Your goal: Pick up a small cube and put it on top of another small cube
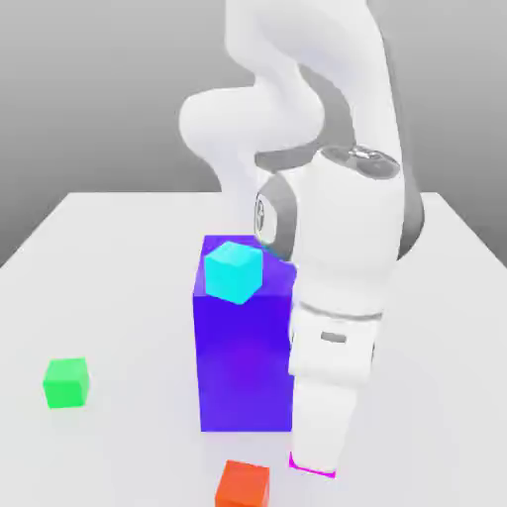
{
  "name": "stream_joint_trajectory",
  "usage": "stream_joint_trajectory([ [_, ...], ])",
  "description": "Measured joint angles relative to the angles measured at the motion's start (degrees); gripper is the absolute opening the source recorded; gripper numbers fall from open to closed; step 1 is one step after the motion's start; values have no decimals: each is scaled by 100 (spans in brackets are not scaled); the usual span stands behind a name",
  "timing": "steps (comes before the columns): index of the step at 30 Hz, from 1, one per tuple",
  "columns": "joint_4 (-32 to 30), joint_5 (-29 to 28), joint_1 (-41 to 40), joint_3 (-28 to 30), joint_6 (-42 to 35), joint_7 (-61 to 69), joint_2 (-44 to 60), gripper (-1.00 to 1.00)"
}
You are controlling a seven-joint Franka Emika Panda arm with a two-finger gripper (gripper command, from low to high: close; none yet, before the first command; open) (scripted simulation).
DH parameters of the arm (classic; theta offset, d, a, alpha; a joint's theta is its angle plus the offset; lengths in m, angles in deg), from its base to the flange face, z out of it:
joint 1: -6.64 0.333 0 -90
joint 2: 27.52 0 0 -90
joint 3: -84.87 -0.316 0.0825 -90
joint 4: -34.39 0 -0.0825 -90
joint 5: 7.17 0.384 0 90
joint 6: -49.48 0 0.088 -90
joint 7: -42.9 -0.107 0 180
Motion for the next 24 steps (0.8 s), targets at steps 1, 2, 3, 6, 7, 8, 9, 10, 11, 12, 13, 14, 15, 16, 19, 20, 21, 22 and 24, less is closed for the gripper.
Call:
stream_joint_trajectory([
  [1, -12, -2, -126, 154, -52, -32, -39, -100],
  [2, -50, 2, -256, 307, -104, -58, -98, -100],
  [3, -111, 11, -393, 460, -158, -79, -175, -100],
  [6, -376, 82, -839, 947, -329, -101, -474, -100],
  [7, -482, 122, -1016, 1113, -389, -95, -589, -100],
  [8, -585, 165, -1212, 1263, -441, -85, -699, -100],
  [9, -687, 211, -1447, 1391, -490, -72, -807, -100],
  [10, -789, 256, -1669, 1494, -536, -60, -911, -100],
  [11, -891, 315, -1869, 1581, -580, -35, -1012, -100],
  [12, -988, 383, -2058, 1662, -625, -7, -1109, -100],
  [13, -1117, 476, -2258, 1724, -662, 47, -1218, -100],
  [14, -1285, 606, -2457, 1775, -689, 135, -1340, -100],
  [15, -1382, 765, -2567, 1783, -657, 247, -1353, -100],
  [16, -1424, 953, -2617, 1712, -581, 382, -1284, -100],
  [19, -1435, 1594, -2560, 1443, -257, 843, -889, -100],
  [20, -1426, 1830, -2597, 1342, -139, 1013, -734, -100],
  [21, -1415, 2077, -2637, 1253, -19, 1192, -572, -100],
  [22, -1403, 2331, -2703, 1138, 100, 1373, -408, -100],
  [24, -1381, 2770, -2849, 904, 303, 1688, -127, 100],
])
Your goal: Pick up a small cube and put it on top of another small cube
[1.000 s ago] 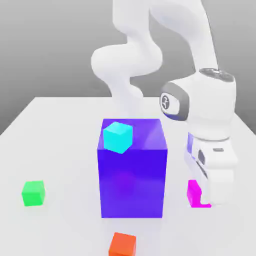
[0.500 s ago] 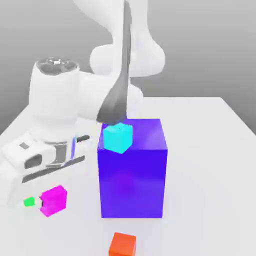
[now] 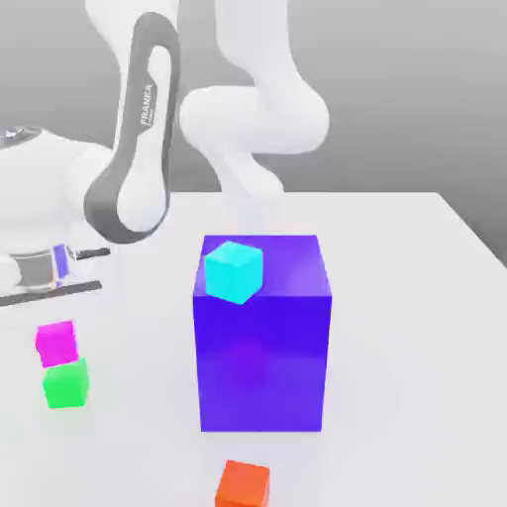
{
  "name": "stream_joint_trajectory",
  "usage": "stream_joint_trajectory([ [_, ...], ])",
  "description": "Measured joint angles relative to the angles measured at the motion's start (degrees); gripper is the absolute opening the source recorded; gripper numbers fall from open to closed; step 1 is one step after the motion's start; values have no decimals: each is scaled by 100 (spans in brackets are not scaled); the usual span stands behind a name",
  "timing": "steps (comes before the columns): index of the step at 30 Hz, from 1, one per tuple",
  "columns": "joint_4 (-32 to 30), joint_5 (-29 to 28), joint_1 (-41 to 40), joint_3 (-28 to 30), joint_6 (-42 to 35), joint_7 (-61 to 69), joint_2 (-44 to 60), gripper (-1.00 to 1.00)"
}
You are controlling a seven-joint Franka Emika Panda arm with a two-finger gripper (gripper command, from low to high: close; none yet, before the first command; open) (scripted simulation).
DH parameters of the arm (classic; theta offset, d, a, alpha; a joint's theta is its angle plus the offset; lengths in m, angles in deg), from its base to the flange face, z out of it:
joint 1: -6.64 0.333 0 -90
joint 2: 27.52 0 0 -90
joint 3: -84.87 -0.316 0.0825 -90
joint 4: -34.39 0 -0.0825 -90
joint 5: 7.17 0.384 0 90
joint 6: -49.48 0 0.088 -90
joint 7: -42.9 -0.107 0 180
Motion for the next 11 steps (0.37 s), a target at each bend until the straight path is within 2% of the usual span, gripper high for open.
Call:
stream_joint_trajectory([
  [6, 4, 87, -43, -60, 50, 63, 58, 100],
  [8, -9, -166, 38, 72, -61, -118, -104, 100],
  [11, -43, -865, 135, 312, -384, -621, -552, 100],
])
